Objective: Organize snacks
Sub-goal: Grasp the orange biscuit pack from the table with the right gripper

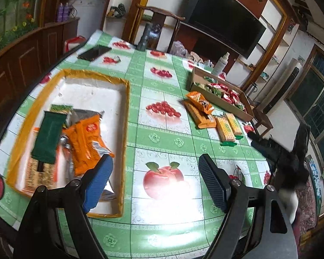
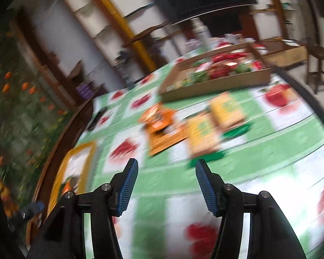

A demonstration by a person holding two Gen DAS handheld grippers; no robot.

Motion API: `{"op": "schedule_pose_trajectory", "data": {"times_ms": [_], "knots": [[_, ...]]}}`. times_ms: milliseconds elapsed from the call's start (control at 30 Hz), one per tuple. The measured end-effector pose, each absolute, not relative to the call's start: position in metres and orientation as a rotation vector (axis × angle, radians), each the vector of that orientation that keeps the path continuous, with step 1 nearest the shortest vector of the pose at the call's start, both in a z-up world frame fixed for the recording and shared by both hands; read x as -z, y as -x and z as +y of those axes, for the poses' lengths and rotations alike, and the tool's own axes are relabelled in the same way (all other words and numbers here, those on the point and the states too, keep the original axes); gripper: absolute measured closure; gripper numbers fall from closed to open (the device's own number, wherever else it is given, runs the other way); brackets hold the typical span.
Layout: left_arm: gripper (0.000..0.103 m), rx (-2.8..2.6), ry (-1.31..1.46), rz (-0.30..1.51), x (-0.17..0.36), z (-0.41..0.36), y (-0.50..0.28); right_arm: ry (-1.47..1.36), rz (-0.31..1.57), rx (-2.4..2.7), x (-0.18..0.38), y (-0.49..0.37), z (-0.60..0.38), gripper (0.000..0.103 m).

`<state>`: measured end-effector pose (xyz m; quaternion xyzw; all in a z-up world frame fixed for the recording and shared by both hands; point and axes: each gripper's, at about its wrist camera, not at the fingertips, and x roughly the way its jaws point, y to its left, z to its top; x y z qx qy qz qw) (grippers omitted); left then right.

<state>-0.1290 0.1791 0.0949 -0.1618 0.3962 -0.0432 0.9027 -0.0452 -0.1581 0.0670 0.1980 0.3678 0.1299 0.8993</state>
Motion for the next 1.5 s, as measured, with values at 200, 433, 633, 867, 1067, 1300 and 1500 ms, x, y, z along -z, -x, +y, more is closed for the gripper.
{"op": "schedule_pose_trajectory", "data": {"times_ms": [200,433,633,867,1067,1300,1500], "knots": [[0.021,0.132,0.318,0.865,-0.082,0.167,0.117,-0.397,0.781,-0.272,-0.068,-0.001,-0.161,0.044],[0.021,0.129,0.306,0.879,-0.079,0.173,0.118,-0.166,0.837,-0.375,-0.066,-0.08,-0.08,0.035],[0.021,0.097,0.312,0.904,-0.072,0.188,0.117,-0.038,0.904,-0.348,-0.04,-0.122,-0.038,0.035],[0.021,0.112,0.319,0.911,-0.069,0.187,0.115,-0.024,0.93,-0.308,-0.032,-0.12,-0.037,0.092],[0.021,0.119,0.286,0.898,-0.076,0.178,0.112,-0.197,0.898,-0.378,-0.047,-0.087,-0.07,0.102],[0.021,0.146,0.289,0.91,-0.078,0.162,0.107,-0.189,0.837,-0.354,-0.056,-0.058,-0.098,0.062],[0.021,0.154,0.264,0.916,-0.08,0.156,0.107,-0.208,0.843,-0.303,-0.048,-0.077,-0.105,0.058]]}}
